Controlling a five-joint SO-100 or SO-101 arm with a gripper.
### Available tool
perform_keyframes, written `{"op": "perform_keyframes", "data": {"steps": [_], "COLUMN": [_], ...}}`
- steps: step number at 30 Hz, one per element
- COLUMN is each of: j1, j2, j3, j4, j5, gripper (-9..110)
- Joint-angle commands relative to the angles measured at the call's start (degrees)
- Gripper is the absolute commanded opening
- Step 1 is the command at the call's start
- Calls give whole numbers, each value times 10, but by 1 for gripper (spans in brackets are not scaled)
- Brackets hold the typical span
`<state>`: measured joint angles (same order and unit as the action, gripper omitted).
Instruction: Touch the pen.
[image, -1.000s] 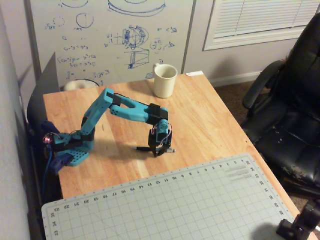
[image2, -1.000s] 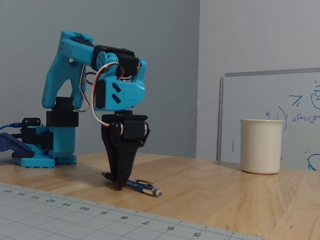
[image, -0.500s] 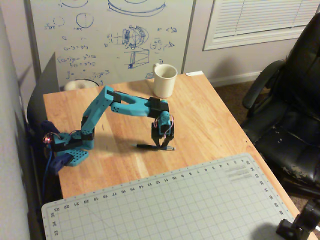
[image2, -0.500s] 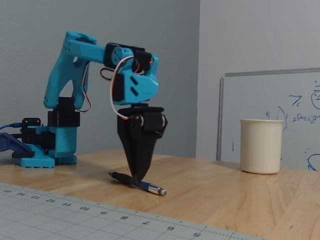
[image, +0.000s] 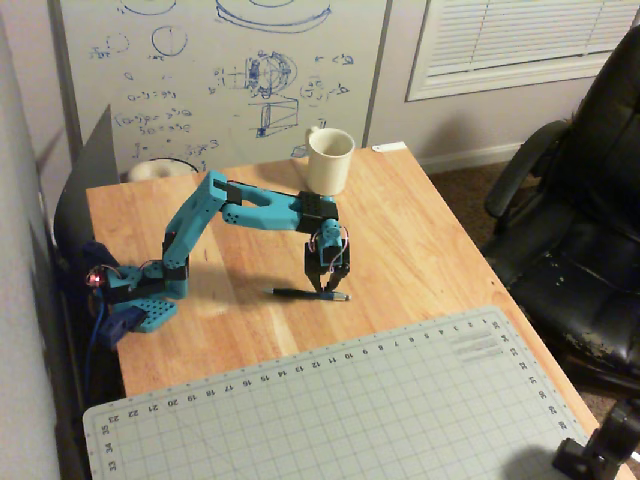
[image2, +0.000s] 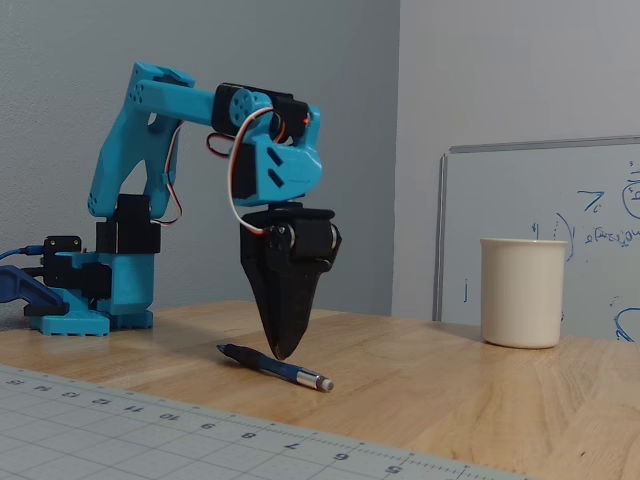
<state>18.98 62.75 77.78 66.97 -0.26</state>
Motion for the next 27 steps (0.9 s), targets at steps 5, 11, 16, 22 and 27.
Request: {"op": "perform_keyframes", "data": {"steps": [5,11,16,22,27], "j1": [-11,-12,-10,-11,-14], "j2": [31,28,21,19,18], "j3": [-49,-50,-50,-47,-40], "j4": [-4,-4,-4,-4,-1], "j5": [4,4,4,4,4], "gripper": [1,1,1,1,1]}}
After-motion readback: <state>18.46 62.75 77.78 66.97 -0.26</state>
